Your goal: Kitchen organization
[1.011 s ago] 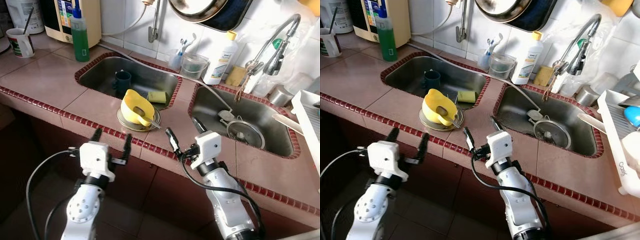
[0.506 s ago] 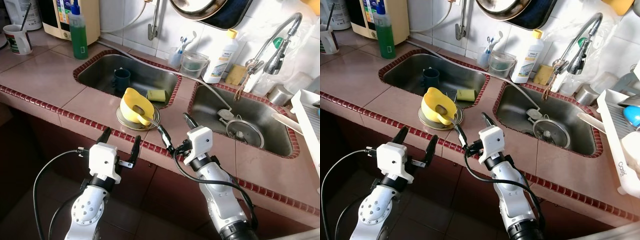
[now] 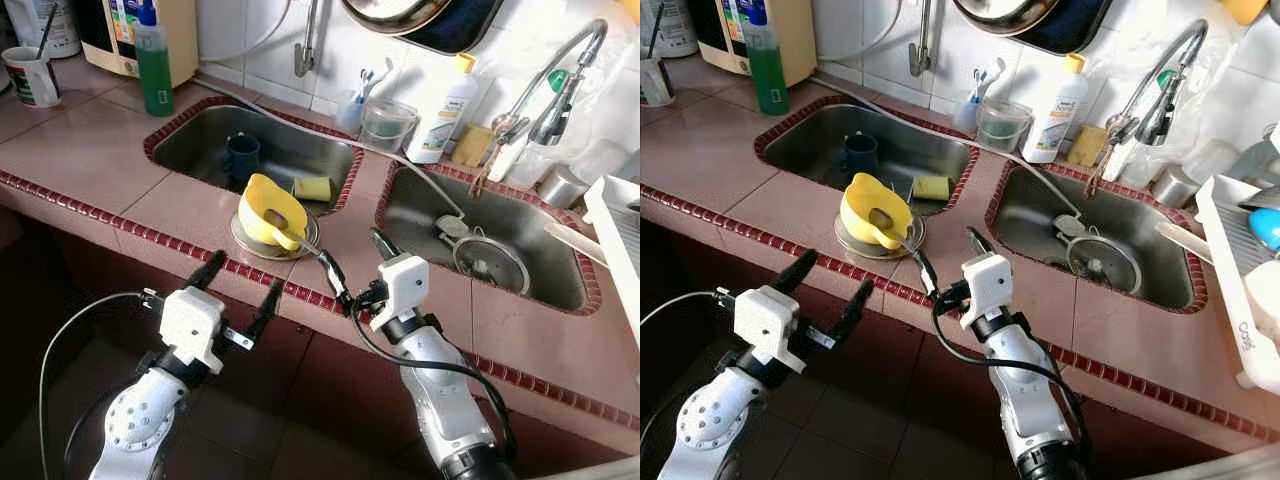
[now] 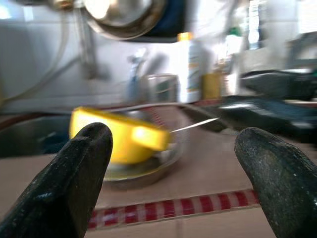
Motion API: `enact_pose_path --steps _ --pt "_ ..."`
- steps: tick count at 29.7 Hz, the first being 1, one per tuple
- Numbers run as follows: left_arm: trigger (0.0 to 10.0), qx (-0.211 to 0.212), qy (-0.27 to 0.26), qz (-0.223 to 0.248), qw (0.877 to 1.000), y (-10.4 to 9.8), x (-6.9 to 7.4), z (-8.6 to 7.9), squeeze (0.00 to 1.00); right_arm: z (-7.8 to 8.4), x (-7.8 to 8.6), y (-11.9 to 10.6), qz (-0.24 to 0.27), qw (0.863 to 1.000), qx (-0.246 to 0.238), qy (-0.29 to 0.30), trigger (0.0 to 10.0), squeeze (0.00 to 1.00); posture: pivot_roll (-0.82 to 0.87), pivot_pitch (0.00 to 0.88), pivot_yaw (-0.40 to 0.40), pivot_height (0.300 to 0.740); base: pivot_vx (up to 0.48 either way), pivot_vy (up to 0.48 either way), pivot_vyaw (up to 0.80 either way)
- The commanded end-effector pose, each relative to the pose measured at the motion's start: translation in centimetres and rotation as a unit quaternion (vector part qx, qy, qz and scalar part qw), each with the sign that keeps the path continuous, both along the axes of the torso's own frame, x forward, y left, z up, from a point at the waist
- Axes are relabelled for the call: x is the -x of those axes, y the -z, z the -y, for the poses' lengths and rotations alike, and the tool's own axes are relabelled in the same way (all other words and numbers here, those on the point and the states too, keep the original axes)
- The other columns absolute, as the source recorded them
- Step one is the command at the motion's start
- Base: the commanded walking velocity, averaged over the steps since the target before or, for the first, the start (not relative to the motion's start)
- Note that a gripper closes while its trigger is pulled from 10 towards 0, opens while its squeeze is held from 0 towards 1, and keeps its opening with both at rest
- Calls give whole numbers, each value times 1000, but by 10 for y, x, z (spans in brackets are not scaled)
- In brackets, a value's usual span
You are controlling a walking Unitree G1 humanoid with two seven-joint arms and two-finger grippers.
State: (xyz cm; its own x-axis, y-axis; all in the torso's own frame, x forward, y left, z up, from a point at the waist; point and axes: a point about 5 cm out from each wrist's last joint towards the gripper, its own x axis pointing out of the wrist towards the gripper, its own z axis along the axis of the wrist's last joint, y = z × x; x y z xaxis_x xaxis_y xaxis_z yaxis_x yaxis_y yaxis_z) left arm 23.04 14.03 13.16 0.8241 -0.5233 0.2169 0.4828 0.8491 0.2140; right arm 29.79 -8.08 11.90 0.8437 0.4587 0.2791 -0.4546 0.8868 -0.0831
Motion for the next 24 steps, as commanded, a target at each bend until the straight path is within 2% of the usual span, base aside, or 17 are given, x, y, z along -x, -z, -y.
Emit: enact_pose_path --steps 1,4,5,16,20,24 --pt "10000 1 23 -3 1000 0 4 7 0 7 -3 1 -2 1000 -1 13 10000 0 -60 60 -185 740 0 0 0" --pt "10000 1 31 -4 999 0 6 8 0 6 -4 1 -4 1000 -2 12 10000 0 -58 58 -186 740 0 0 0" --pt "10000 5 53 -10 999 1 10 16 0 1 -9 4 -15 1000 -1 4 10000 0 -51 53 -192 740 0 0 0" --pt "10000 20 67 -13 997 -2 12 26 0 -8 -23 5 -36 999 6 -29 10000 0 -31 47 -209 740 0 0 0" --pt "10000 26 66 -13 997 -4 14 27 0 -11 -23 1 -26 999 12 -41 10000 0 -31 51 -216 740 0 0 0" --pt "10000 34 63 -15 997 -5 16 29 0 -7 -23 -2 -8 1000 11 -25 10000 0 -31 55 -222 740 0 0 0"
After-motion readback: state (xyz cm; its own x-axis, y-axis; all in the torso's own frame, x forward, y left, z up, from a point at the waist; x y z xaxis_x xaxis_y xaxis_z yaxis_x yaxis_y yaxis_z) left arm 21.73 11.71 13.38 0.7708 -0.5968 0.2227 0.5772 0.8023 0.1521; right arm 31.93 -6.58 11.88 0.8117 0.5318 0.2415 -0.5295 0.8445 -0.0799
